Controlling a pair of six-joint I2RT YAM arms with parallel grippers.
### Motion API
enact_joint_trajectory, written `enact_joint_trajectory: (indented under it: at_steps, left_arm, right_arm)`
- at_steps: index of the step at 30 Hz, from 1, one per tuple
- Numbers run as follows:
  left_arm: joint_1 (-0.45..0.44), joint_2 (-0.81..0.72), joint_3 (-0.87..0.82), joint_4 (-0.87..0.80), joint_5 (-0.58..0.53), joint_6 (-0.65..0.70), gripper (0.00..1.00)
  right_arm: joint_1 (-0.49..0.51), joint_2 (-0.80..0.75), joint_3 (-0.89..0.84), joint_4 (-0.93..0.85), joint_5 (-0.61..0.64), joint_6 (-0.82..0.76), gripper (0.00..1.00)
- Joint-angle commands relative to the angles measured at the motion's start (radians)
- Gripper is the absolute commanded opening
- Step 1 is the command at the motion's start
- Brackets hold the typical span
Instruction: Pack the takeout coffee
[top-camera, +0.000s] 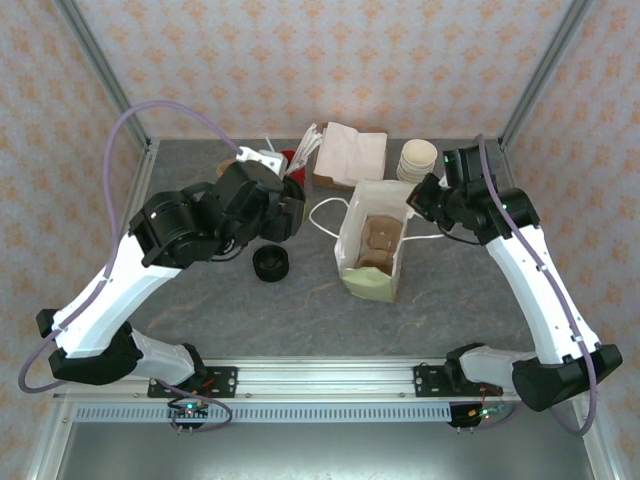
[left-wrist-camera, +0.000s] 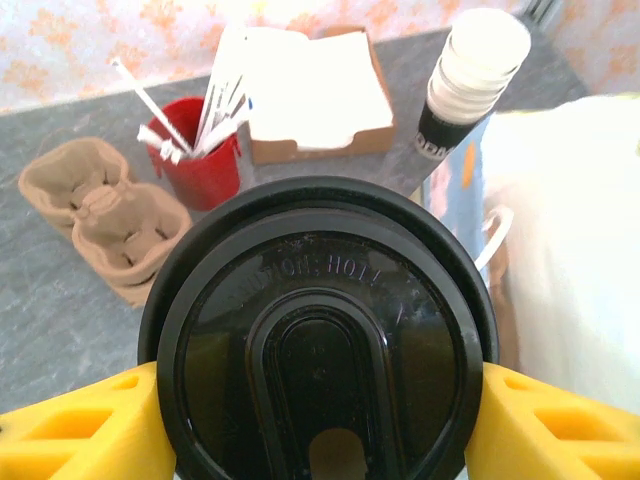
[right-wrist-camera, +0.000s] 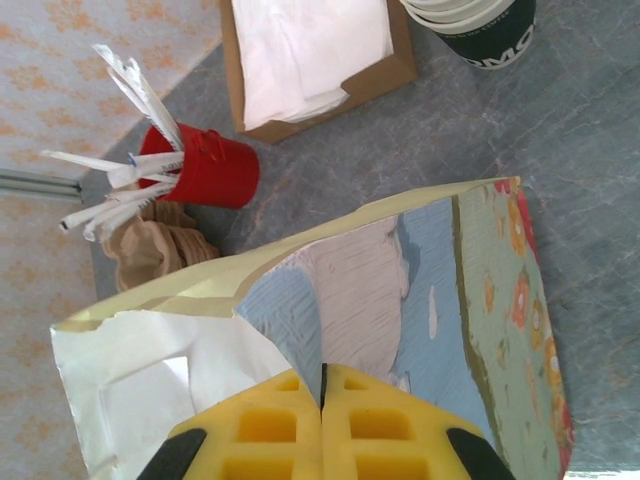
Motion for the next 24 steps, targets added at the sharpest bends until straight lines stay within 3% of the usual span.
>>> enact_joint_trajectory:
  at_steps: [1, 14, 24]
  left_arm:
    - [-0.013, 0.028, 0.086, -0.035, -0.015, 0.03, 0.66]
    - [-0.109, 0.146, 0.367, -0.004, -0.038, 0.048, 0.66]
    - [-0.162, 0.185, 0.237, 0.128, 0.041, -0.007, 0.66]
  right_arm:
    - [0.026, -0.026, -0.001, 0.047, 0.062, 0.067, 0.0]
    - [0.117, -0.026, -0.012, 0.079, 0.114, 0.14, 0.0]
    - [0.121, -0.077, -0.059, 0.151, 0.076, 0.186, 0.0]
